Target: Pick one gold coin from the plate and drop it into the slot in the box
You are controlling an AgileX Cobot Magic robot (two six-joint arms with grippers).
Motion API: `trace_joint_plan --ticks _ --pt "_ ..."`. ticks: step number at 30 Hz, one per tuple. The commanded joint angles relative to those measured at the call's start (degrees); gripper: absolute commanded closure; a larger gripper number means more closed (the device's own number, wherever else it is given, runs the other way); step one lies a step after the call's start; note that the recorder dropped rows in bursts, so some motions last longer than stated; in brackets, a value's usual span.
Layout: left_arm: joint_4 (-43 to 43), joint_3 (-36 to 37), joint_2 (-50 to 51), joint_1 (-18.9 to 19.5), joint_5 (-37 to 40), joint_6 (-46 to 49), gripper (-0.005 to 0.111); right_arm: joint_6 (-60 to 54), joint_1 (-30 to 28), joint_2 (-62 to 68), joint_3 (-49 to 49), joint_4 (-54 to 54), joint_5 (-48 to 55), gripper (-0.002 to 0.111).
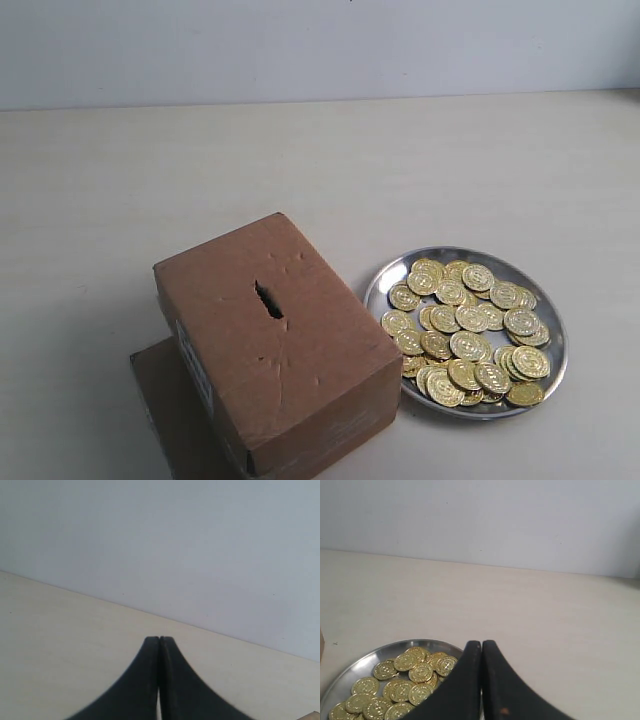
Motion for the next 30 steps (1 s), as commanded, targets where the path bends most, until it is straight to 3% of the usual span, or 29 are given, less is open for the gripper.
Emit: trace_joint_plan --ticks 1,25,27,30 --pt "-0.2 0.0 -0.4 0.2 -0.4 0.0 0.107 -0.6 -0.4 -0.4 0.3 0.0 -0.3 0.108" --pt "-0.2 0.0 -0.4 0.1 0.1 0.2 0.107 -0.6 -0.4 -0.4 0.3 0.0 0.1 0.108" --pt "0.2 0.0 -0.4 -0.8 0.1 0.4 0.107 -0.6 -0.4 -0.4 0.3 0.0 0.1 0.108" --pt "7.4 0.0 -0.4 -4.7 2.0 0.7 0.107 -0.6 -0.4 -0.4 0.3 0.0 0.1 0.108"
